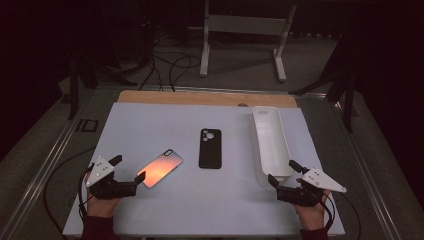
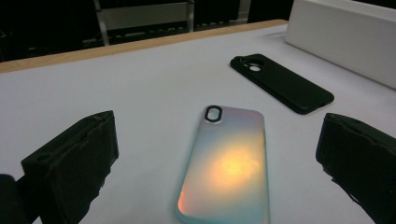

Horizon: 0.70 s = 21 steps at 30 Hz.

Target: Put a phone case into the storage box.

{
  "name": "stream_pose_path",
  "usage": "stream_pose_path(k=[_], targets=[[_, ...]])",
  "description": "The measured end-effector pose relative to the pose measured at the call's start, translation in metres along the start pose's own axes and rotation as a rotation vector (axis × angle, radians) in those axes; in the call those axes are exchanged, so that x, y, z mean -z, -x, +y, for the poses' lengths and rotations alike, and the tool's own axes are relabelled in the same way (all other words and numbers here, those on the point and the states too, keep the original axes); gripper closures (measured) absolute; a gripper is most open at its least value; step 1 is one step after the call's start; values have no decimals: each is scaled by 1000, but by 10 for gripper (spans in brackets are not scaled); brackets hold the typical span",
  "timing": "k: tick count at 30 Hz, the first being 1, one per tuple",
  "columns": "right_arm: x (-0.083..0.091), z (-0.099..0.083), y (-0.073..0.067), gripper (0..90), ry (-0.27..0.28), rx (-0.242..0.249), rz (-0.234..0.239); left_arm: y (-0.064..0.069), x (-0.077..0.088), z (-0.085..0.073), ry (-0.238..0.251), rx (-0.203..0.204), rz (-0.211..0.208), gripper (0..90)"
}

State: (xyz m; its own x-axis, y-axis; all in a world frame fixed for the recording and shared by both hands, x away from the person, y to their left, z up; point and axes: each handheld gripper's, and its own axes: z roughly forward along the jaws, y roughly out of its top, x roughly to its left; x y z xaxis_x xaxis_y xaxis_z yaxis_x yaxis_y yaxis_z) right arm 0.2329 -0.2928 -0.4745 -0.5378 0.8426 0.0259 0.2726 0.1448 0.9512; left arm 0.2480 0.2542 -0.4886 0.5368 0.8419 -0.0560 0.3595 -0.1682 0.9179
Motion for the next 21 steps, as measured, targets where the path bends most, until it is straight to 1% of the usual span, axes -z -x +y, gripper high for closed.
stream_pose_path(k=[4,6,9,13,15,17,19,20,21], targets=[[0,0,0,85,2,1,-5,0,0,0,3,-6,-3,0],[2,1,1,85,12,-4,-7,0,0,0,-2,-8,-1,0],[1,0,2,85,14,-4,-9,-1,-1,-1,-8,-6,1,0],[1,-2,2,85,13,-11,-6,1,-2,-1,-12,-16,10,0],[1,-2,2,85,12,-11,-6,1,-2,0,-9,-12,9,0],[1,-2,3,85,14,-13,-7,1,-2,1,-16,-11,9,0],[1,-2,3,85,12,-19,-10,0,-2,6,-28,2,5,0],[1,-2,3,85,12,-19,-10,0,-2,6,-28,2,5,0],[2,-2,4,85,15,-19,-11,-1,-3,10,-48,0,-2,0]])
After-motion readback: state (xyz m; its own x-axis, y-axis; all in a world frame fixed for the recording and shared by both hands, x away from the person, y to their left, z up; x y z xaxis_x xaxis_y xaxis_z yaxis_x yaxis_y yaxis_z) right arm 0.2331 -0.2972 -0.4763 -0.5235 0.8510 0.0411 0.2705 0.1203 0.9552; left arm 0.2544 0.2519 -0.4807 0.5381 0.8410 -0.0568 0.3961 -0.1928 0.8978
